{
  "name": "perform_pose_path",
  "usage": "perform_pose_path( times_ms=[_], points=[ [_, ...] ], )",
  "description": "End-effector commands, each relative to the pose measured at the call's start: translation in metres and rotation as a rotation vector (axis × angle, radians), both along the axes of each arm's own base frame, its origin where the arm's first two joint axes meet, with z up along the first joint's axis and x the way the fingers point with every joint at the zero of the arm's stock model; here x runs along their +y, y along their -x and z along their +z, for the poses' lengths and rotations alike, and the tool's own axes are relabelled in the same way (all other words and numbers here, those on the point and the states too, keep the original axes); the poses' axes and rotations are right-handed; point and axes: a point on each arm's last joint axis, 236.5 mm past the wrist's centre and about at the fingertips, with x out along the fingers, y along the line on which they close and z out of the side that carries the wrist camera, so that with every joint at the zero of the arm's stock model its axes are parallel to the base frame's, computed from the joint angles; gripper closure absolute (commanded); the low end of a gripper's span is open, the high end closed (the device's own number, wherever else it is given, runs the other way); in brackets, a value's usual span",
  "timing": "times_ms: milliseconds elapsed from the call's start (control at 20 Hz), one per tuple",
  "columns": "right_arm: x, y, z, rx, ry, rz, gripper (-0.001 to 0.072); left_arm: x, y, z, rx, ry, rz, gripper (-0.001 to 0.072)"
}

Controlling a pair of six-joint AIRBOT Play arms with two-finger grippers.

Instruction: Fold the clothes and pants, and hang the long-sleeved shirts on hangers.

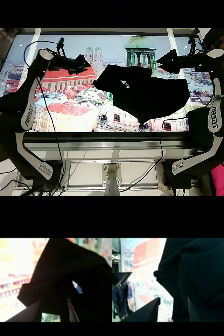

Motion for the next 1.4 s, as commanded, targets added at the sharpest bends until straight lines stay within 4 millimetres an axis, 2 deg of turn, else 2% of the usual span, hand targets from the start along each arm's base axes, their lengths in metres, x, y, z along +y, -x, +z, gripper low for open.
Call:
perform_pose_path(
  times_ms=[0,100,200,400,700,800,850,900,950,1000,1100,1200,1350],
  points=[
    [-0.001,-0.003,0.0,-0.008,0.005,-0.011,0.0303,0.003,0.004,-0.056,0.1,-0.042,-0.01,0.0343],
    [-0.001,-0.003,0.0,-0.008,0.005,-0.012,0.0304,0.005,0.006,-0.078,0.136,-0.055,-0.013,0.0343],
    [-0.001,-0.003,0.0,-0.008,0.005,-0.012,0.0304,0.005,0.007,-0.091,0.157,-0.056,-0.012,0.0343],
    [-0.001,-0.003,0.0,-0.008,0.005,-0.012,0.0303,0.001,0.007,-0.103,0.196,-0.041,0.018,0.0344],
    [-0.002,-0.003,0.0,-0.008,0.005,-0.013,0.0304,-0.021,0.016,-0.115,0.233,-0.03,-0.001,0.0344],
    [-0.002,-0.003,0.0,-0.008,0.005,-0.013,0.0304,-0.03,0.016,-0.109,0.238,0.01,0.001,0.0348],
    [-0.002,-0.003,0.0,-0.009,0.005,-0.013,0.0304,-0.033,0.016,-0.106,0.242,0.032,0.005,0.038],
    [-0.002,-0.003,0.0,-0.008,0.005,-0.013,0.0304,-0.037,0.016,-0.103,0.248,0.056,0.007,0.0504],
    [-0.001,-0.003,0.0,-0.008,0.005,-0.012,0.0304,-0.04,0.016,-0.099,0.253,0.08,0.009,0.0671],
    [-0.001,-0.003,0.0,-0.008,0.005,-0.011,0.0304,-0.041,0.017,-0.096,0.26,0.101,0.01,0.0701],
    [-0.002,-0.002,0.0,-0.005,0.004,-0.009,0.0304,-0.039,0.017,-0.088,0.26,0.115,0.006,0.0703],
    [-0.002,-0.002,0.0,-0.004,0.004,-0.008,0.0304,-0.031,0.016,-0.069,0.226,0.111,-0.003,0.0704],
    [-0.004,-0.001,-0.003,-0.001,0.018,-0.008,0.0304,-0.009,0.004,-0.005,0.074,0.085,0.012,0.0705]
  ],
)
